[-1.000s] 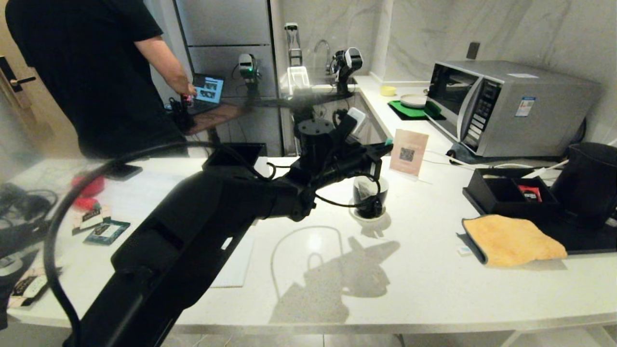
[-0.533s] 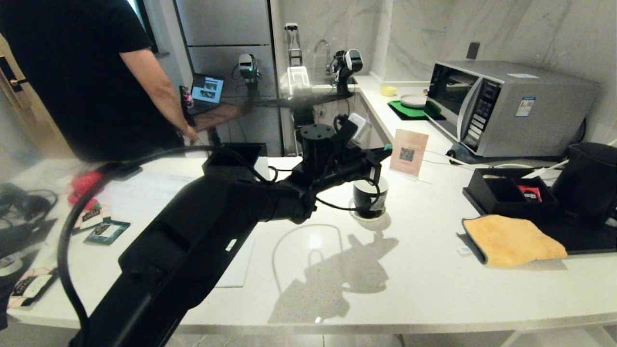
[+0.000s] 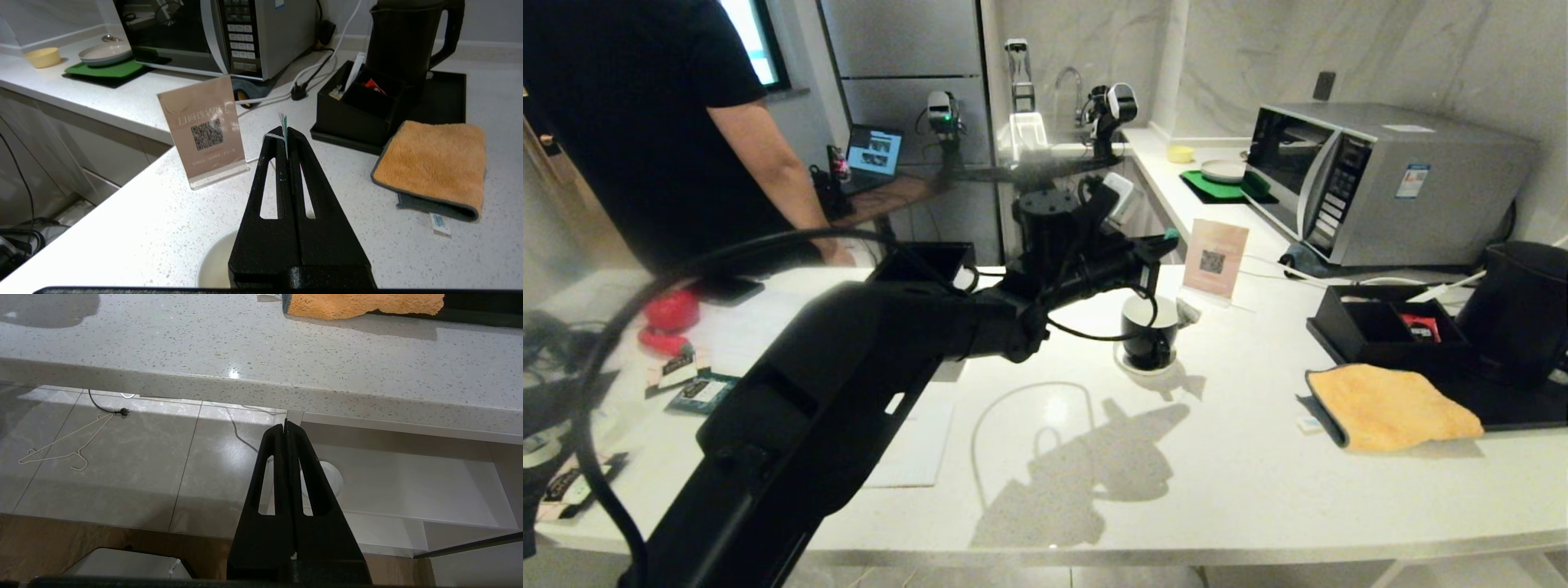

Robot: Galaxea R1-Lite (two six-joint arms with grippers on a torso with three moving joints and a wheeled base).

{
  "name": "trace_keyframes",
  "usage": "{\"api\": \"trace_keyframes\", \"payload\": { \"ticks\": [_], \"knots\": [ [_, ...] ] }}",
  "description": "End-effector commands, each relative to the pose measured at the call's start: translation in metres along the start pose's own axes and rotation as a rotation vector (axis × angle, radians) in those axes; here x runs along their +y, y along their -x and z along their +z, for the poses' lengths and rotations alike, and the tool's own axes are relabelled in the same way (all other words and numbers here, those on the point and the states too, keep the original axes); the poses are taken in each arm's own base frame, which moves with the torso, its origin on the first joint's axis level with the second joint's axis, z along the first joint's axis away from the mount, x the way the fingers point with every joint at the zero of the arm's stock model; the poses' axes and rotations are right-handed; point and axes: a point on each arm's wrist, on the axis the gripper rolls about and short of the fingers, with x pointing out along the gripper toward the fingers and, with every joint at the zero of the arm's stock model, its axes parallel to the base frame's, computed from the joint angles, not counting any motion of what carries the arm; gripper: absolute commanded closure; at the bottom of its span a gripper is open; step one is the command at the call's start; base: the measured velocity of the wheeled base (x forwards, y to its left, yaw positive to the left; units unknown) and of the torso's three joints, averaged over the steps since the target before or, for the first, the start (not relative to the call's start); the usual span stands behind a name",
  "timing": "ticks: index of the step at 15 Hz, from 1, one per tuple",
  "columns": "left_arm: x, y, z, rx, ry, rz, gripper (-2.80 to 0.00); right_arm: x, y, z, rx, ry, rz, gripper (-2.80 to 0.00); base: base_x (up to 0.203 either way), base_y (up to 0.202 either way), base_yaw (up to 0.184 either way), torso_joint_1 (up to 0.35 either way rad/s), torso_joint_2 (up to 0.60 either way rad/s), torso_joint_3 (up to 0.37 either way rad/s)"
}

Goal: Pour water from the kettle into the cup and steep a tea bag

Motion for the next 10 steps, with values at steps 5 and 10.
{"api": "trace_keyframes", "payload": {
  "ticks": [5,10],
  "knots": [
    [0.006,0.004,0.010,-0.028,-0.029,0.012,0.00,0.000,0.000,0.000,0.002,0.000,-0.001,0.00,0.000,0.000,0.000,0.000,0.00,0.000],
    [0.014,0.006,0.008,-0.040,-0.046,0.026,0.00,0.000,0.000,0.000,0.002,0.000,0.001,0.00,0.000,0.000,0.000,0.000,0.00,0.000]
  ]
}}
